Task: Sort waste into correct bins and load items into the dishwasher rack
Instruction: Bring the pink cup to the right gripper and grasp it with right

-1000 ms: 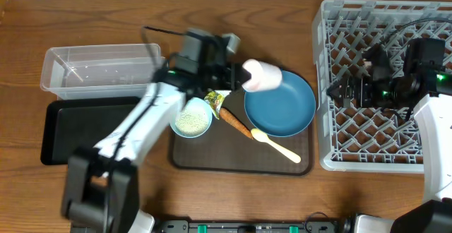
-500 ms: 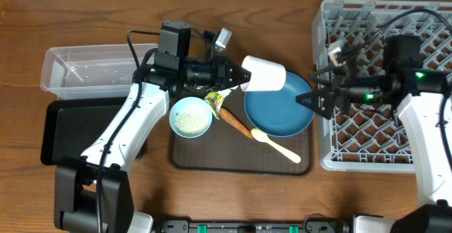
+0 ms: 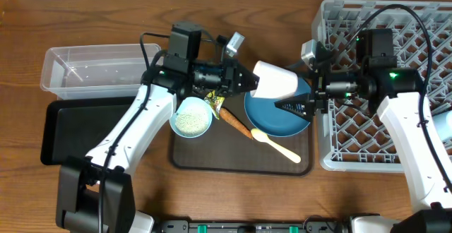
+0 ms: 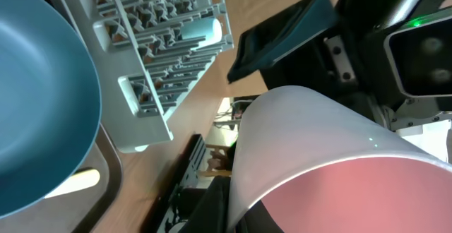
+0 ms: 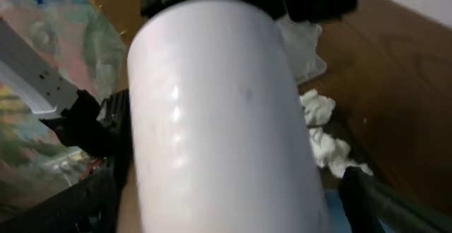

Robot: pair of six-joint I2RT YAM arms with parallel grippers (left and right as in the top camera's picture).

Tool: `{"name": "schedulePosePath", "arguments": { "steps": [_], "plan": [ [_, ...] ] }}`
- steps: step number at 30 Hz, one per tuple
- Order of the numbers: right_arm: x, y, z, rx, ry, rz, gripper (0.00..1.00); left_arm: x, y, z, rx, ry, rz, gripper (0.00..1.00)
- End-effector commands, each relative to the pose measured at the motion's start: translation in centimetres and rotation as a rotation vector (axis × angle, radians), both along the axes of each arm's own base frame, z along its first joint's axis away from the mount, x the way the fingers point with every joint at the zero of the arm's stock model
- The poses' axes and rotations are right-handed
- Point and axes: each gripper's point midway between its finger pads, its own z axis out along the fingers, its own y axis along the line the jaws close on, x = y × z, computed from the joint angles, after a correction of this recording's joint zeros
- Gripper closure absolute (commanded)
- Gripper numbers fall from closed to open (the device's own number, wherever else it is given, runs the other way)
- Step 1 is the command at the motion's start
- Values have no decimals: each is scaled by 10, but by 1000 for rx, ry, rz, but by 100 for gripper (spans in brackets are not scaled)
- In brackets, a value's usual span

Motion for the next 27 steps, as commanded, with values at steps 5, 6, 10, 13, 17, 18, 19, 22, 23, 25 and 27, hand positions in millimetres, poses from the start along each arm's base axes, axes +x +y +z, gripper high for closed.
{"name": "schedulePosePath", "arguments": {
  "steps": [5,6,10,13,17,18,19,22,23,25,27],
  "plan": [
    [-5,5,10,47,2,22,13,-5,-4,12,-25,-2,-29,94],
    [-5,6,10,47,2,23,17,-5,-4,12,-24,4,-28,94],
    [-5,6,11,47,0,24,20,-5,-4,12,-24,6,-28,94],
    [-5,6,11,47,1,24,24,-5,-4,12,-24,6,-28,94],
    [-5,6,10,47,1,24,27,-5,-4,12,-24,6,-28,94],
    [-5,6,10,47,1,24,29,-5,-4,12,-24,6,-28,94],
    [-5,6,10,47,1,24,30,-5,-4,12,-24,6,-28,94],
    [-5,6,10,47,2,24,31,-5,-4,12,-24,6,-27,94],
    [-5,6,10,47,1,24,31,-5,-4,12,-24,6,-28,94],
    [-5,6,10,47,2,24,31,-4,-4,13,-26,6,-26,94],
    [-5,6,11,47,0,24,31,-3,-5,16,-32,11,-22,94]
  ]
}}
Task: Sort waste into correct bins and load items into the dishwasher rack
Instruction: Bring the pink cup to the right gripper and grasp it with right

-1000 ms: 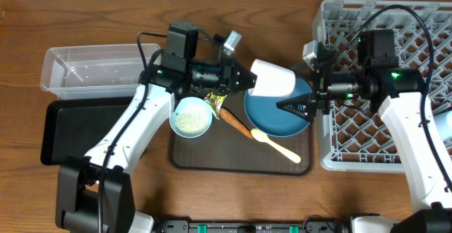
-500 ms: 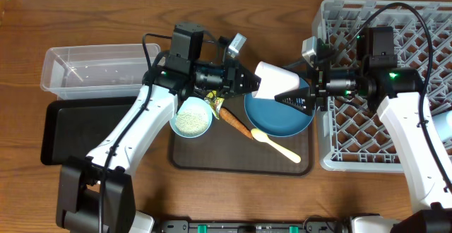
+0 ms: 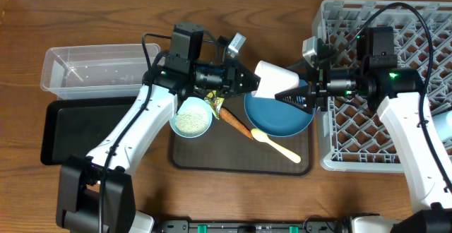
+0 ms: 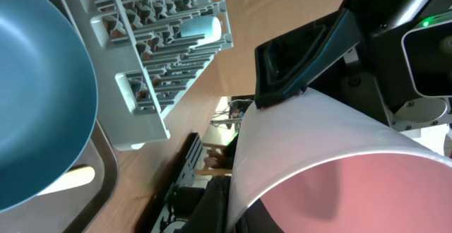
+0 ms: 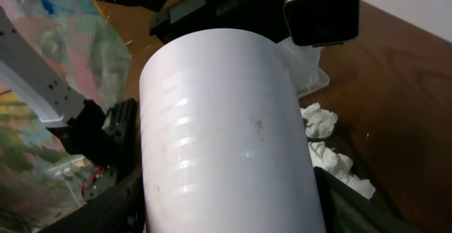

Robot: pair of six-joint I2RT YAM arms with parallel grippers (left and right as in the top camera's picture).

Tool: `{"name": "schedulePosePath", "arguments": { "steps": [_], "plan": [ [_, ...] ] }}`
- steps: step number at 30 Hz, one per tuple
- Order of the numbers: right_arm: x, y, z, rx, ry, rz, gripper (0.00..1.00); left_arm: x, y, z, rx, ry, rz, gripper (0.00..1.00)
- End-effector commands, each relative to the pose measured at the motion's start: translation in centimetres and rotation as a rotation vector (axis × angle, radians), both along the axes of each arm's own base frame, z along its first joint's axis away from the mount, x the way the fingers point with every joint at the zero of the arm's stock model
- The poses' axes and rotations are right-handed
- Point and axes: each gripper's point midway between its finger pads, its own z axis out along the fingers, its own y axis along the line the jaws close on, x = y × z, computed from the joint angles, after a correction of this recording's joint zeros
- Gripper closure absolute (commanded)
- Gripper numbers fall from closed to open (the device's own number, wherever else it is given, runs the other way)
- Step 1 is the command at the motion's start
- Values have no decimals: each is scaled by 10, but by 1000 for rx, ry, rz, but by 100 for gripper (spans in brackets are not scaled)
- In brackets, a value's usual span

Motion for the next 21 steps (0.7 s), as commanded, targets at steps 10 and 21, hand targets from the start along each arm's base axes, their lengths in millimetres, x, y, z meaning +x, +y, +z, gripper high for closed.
{"name": "schedulePosePath", "arguments": {
  "steps": [10,21],
  "plan": [
    [-5,7,15,64,-60,48,29,0,-4,21,-47,9,-17,94],
    [-3,8,20,82,-91,60,37,0,-4,21,-46,12,-17,94]
  ]
}}
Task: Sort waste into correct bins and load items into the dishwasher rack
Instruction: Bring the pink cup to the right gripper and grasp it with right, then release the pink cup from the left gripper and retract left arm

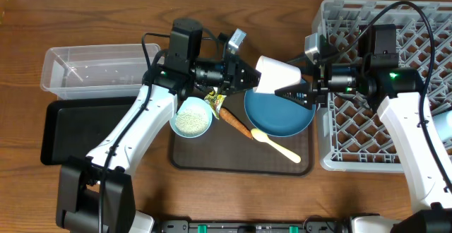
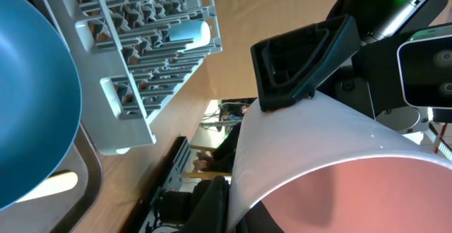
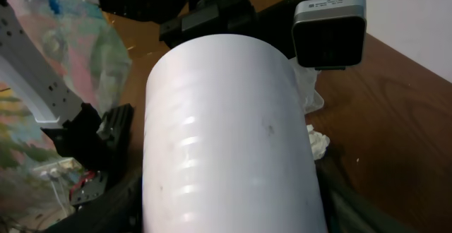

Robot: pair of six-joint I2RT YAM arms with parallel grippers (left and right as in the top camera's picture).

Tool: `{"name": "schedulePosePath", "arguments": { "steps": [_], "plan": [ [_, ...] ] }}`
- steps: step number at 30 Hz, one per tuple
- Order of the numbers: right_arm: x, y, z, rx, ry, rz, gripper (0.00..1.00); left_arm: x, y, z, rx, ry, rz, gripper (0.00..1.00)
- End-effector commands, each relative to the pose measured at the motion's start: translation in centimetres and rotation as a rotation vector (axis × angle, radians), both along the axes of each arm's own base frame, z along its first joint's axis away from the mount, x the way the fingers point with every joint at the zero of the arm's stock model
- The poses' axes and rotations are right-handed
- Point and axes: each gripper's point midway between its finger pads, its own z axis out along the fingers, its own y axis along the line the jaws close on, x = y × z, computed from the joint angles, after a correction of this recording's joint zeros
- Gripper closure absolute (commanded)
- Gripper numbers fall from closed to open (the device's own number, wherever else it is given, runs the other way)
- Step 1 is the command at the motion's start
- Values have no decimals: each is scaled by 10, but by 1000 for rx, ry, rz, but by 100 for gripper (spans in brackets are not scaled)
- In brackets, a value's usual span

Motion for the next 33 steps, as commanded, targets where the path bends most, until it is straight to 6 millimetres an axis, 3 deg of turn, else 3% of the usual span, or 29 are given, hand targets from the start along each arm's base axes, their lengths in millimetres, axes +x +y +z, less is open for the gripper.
{"name": "schedulePosePath", "arguments": {
  "steps": [1,11,15,24,26,29,33],
  "plan": [
    [-8,5,8,35,-7,37,37,-3,-2,11,-19,-18,-21,94],
    [-8,5,8,34,-6,35,47,-3,-2,11,-19,-16,-20,93],
    [-7,4,6,23,-3,27,51,-3,-2,11,-19,-27,-21,78],
    [25,-19,-40,-221,175,-250,56,4,0,6,-3,-124,-1,61],
    [33,-29,-49,-270,216,-329,58,9,2,-5,45,-144,35,58],
    [45,-49,-61,-328,302,-472,60,20,16,-38,200,-141,127,55],
    [48,-71,-68,-338,380,-557,62,28,55,-87,476,-120,232,52]
  ]
}}
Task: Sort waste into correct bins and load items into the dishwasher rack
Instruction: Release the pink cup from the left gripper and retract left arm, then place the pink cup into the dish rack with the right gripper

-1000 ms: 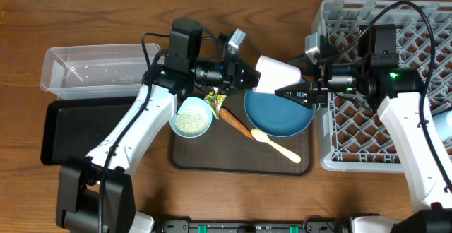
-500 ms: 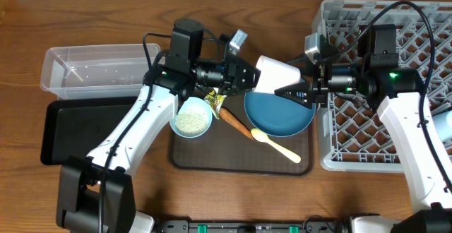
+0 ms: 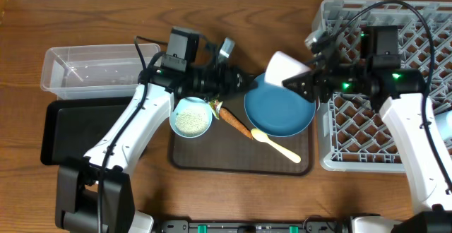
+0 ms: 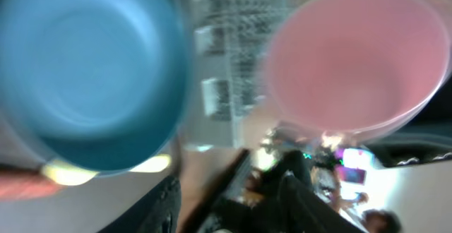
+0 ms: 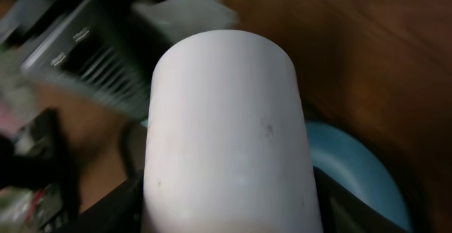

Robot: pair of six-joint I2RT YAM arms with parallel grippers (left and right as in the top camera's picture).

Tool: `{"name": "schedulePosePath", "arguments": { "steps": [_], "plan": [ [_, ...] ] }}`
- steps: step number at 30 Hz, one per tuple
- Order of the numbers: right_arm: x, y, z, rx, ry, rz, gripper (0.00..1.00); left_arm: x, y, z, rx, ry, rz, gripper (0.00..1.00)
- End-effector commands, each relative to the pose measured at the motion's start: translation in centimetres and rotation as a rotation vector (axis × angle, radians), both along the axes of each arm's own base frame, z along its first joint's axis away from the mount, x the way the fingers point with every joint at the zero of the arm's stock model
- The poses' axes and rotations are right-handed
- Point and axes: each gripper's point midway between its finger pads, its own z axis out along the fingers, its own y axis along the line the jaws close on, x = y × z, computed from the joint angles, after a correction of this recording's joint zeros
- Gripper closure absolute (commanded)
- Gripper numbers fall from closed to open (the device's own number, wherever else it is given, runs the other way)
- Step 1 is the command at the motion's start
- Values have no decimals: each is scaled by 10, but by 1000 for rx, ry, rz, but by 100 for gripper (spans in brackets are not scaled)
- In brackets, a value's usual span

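Note:
A white cup (image 3: 283,68) with a pink inside (image 4: 357,56) hangs on its side above the blue bowl (image 3: 279,111). My right gripper (image 3: 298,83) is shut on it, and the cup's wall (image 5: 226,127) fills the right wrist view between the dark fingers (image 5: 337,203). My left gripper (image 3: 242,83) stands open to the cup's left, apart from it, with nothing between its fingers (image 4: 161,206). The left wrist view is blurred. The grey dishwasher rack (image 3: 395,21) lies at the right.
On the brown tray (image 3: 212,164) sit the blue bowl, a small bowl of rice (image 3: 191,118), a carrot (image 3: 235,124) and a pale spoon (image 3: 278,147). A clear bin (image 3: 56,55) and a black bin (image 3: 56,147) stand at the left.
My left gripper has let go of the cup and now sits further left. The right gripper holds the cup alone, a little further right and back, nearer the rack.
At first my left gripper held the cup on its side over the tray, with the right gripper open close by. Then the right jaws were around the cup's other end, and both held it. Now only the right gripper has it.

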Motion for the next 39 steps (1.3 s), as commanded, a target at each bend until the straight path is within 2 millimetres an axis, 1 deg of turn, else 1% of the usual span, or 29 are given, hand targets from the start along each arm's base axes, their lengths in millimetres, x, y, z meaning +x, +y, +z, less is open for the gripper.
{"name": "schedulePosePath", "arguments": {
  "steps": [1,3,5,8,9,10,13,15,17,19,22,24,28,30,32,35,39],
  "plan": [
    [10,-33,-13,-56,87,-172,63,18,33,-26,227,-136,63,51],
    [12,-49,-14,-65,124,-241,64,16,53,-32,289,-116,92,51],
    [17,-76,-16,-111,164,-353,64,14,74,-31,343,-115,124,51],
    [19,-123,-11,-193,222,-546,64,10,117,-26,471,-132,202,50],
    [17,-145,-6,-222,241,-628,64,6,137,-21,535,-144,242,50],
    [16,-159,-2,-235,251,-677,64,2,150,-18,576,-153,268,50],
    [8,-198,13,-258,275,-815,66,-10,188,-3,686,-178,360,50],
    [0,-229,21,-259,304,-940,68,-19,207,8,737,-195,422,50],
    [-6,-250,25,-237,325,-1025,69,-25,216,17,753,-215,455,47],
    [-15,-270,24,-208,360,-1108,69,-29,219,26,758,-239,476,46],
    [-28,-291,15,-187,429,-1183,68,-31,219,31,754,-256,483,46],
    [-36,-305,3,-195,489,-1223,68,-32,219,29,755,-249,480,46],
    [-52,-325,-23,-275,606,-1279,67,-33,219,22,761,-222,469,46],
    [-58,-331,-35,-303,666,-1296,67,-34,219,18,764,-204,462,46],
    [-61,-332,-46,-312,714,-1291,68,-34,219,16,766,-196,458,46],
    [-66,-336,-57,-346,766,-1292,69,-34,219,16,766,-195,458,46],
    [-74,-352,-70,-430,822,-1359,69,-34,219,16,766,-195,458,46]
  ]
}}
